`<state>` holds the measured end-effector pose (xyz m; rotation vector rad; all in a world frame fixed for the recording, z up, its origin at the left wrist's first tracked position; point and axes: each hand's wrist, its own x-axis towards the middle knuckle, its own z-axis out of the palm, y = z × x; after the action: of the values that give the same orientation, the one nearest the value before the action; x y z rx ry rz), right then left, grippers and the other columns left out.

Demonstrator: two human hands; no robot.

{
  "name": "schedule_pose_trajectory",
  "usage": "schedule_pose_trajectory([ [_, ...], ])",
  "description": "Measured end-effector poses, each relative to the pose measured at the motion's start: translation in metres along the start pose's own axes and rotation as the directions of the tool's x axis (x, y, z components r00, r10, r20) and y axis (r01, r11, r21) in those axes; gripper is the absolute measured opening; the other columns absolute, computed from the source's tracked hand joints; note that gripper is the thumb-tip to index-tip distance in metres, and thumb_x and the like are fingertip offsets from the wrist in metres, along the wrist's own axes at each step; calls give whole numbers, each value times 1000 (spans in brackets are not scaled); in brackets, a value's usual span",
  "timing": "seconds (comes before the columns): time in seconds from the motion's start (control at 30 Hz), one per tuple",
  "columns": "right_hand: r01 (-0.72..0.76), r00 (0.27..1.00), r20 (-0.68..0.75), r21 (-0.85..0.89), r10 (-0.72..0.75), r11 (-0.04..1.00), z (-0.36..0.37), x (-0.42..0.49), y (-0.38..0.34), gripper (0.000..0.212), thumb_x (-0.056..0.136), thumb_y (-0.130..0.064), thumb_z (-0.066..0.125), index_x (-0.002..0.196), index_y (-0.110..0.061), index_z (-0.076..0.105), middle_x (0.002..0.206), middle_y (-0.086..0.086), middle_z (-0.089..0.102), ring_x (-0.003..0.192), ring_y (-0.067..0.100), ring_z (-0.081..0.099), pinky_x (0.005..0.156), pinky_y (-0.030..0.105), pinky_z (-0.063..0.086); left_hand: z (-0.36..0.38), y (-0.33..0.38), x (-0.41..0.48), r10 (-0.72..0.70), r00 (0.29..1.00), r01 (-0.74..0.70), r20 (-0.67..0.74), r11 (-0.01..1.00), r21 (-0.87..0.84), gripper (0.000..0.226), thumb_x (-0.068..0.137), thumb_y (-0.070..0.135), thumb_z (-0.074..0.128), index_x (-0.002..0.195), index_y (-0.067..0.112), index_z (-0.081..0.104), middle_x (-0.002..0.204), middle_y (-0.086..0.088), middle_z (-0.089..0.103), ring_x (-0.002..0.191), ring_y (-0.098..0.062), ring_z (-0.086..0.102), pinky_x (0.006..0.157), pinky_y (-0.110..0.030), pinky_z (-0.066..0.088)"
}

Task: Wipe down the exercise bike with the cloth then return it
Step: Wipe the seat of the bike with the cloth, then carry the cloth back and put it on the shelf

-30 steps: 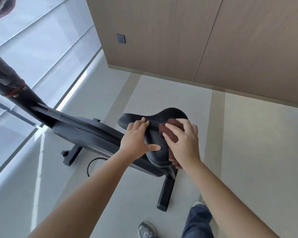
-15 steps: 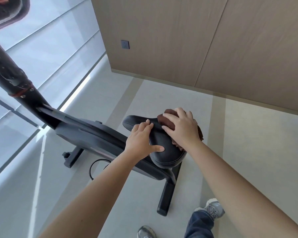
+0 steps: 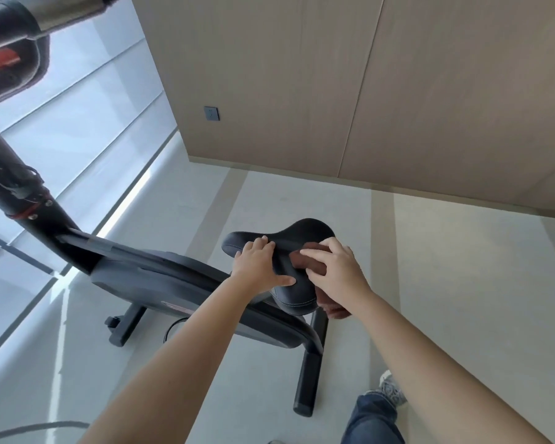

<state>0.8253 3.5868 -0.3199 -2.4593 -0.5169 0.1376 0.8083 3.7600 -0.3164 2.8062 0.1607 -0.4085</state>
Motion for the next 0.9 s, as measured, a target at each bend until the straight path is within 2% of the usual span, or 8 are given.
schedule_pose_trajectory([
  [0.1, -28, 1000, 9, 36, 28, 999, -18, -9, 3, 33, 83, -22, 60, 115, -31, 61, 114, -1, 50, 107, 24, 44, 91, 33, 41, -14, 7, 3, 4, 1000, -4, 24, 1000, -30, 83, 77, 55, 60, 140, 13, 26, 145, -9, 32, 130, -29, 30, 105, -45, 28],
  [0.2, -56, 995, -74, 75, 61, 996, -41, -17, 7, 34, 83, -22, 61, 116, -32, 61, 111, 0, 50, 106, 24, 45, 91, 28, 39, -30, 30, 7, 50, 997, -48, -63, 998, 34, 67, 84, 47, 55, 136, 13, 30, 139, -10, 38, 125, -31, 36, 102, -43, 29],
  [0.43, -134, 947, -290, 40, 140, 990, -119, -31, 36, 36, 83, -23, 63, 117, -31, 60, 111, -4, 49, 107, 21, 45, 90, 26, 38, -59, 121, 22, 289, 930, -257, -226, 953, 163, 58, 90, 39, 48, 137, 12, 26, 145, -12, 30, 132, -29, 26, 106, -42, 21],
  [0.7, -260, 806, -542, 36, 238, 965, -211, -49, 102, 34, 81, -22, 64, 113, -34, 62, 110, -10, 49, 104, 17, 44, 82, 25, 36, -70, 249, 42, 537, 792, -482, -289, 842, 244, 59, 93, 42, 41, 141, 15, 20, 151, -9, 21, 139, -25, 13, 112, -44, 12],
  [0.8, -300, 745, -616, 33, 256, 953, -250, -54, 131, 34, 81, -20, 64, 112, -34, 62, 109, -10, 49, 103, 21, 45, 80, 32, 43, -73, 301, 52, 613, 735, -558, -290, 790, 255, 60, 93, 43, 40, 142, 16, 18, 152, -8, 19, 140, -23, 9, 112, -43, 8],
  [0.9, -316, 699, -642, 120, 316, 941, -290, -57, 164, 34, 83, -20, 62, 111, -40, 59, 106, -21, 40, 97, 25, 51, 70, 39, 53, -75, 356, 67, 672, 676, -615, -302, 740, 271, 60, 93, 44, 39, 143, 17, 18, 153, -6, 17, 140, -21, 7, 112, -43, 6],
])
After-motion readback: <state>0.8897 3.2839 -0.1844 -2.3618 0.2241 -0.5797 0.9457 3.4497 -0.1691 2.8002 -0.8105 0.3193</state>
